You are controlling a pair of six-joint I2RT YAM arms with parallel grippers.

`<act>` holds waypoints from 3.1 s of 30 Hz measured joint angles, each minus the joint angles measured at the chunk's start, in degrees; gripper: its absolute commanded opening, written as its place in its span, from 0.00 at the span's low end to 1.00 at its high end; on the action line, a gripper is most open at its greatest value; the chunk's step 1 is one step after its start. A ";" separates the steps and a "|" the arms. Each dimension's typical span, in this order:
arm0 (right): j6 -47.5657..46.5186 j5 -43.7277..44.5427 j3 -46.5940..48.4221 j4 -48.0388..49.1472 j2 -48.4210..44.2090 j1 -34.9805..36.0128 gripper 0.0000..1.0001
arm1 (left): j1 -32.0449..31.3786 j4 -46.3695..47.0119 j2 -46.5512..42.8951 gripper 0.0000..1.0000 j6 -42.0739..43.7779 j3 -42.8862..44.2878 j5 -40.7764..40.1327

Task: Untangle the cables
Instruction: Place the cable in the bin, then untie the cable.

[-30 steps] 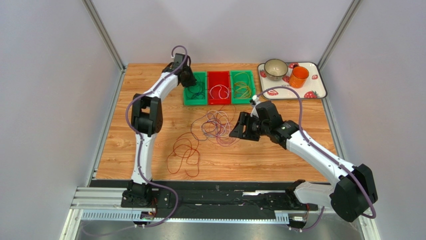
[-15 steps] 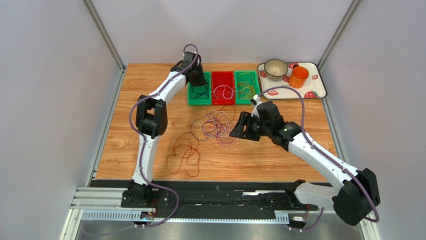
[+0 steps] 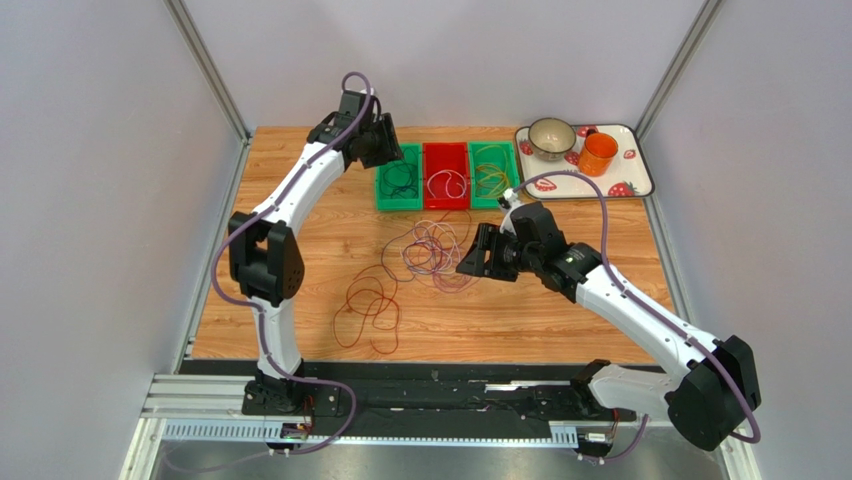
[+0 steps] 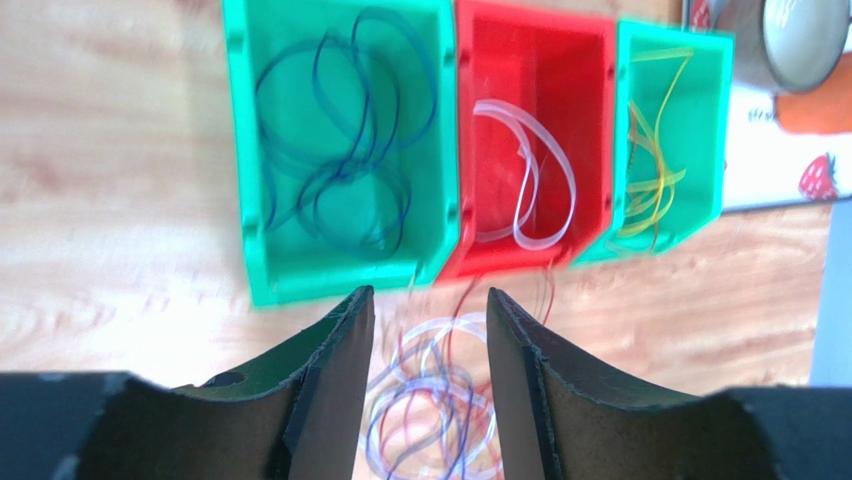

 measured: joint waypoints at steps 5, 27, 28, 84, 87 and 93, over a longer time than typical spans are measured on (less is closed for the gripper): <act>-0.11 0.94 1.29 -0.42 1.44 0.28 0.62 | -0.22 0.59 -9.11 0.57 1.29 -12.24 -0.07; -5.46 7.08 20.52 -6.69 27.19 1.07 0.61 | -3.43 22.47 -24.70 0.53 5.29 -51.10 -0.44; -5.46 7.15 20.52 -6.95 27.36 1.09 0.61 | -3.50 22.97 -24.09 0.53 5.79 -51.10 -0.50; -10.12 6.58 7.48 0.90 -1.92 1.29 0.69 | -18.53 10.64 -57.46 0.00 14.99 -45.64 0.39; -10.14 5.22 4.48 1.88 -4.33 1.29 0.68 | -18.53 10.45 -54.82 0.00 13.84 -48.22 0.31; -8.79 2.69 -2.08 3.98 -5.20 1.29 0.68 | -18.49 13.33 -54.16 0.00 12.11 -49.16 2.29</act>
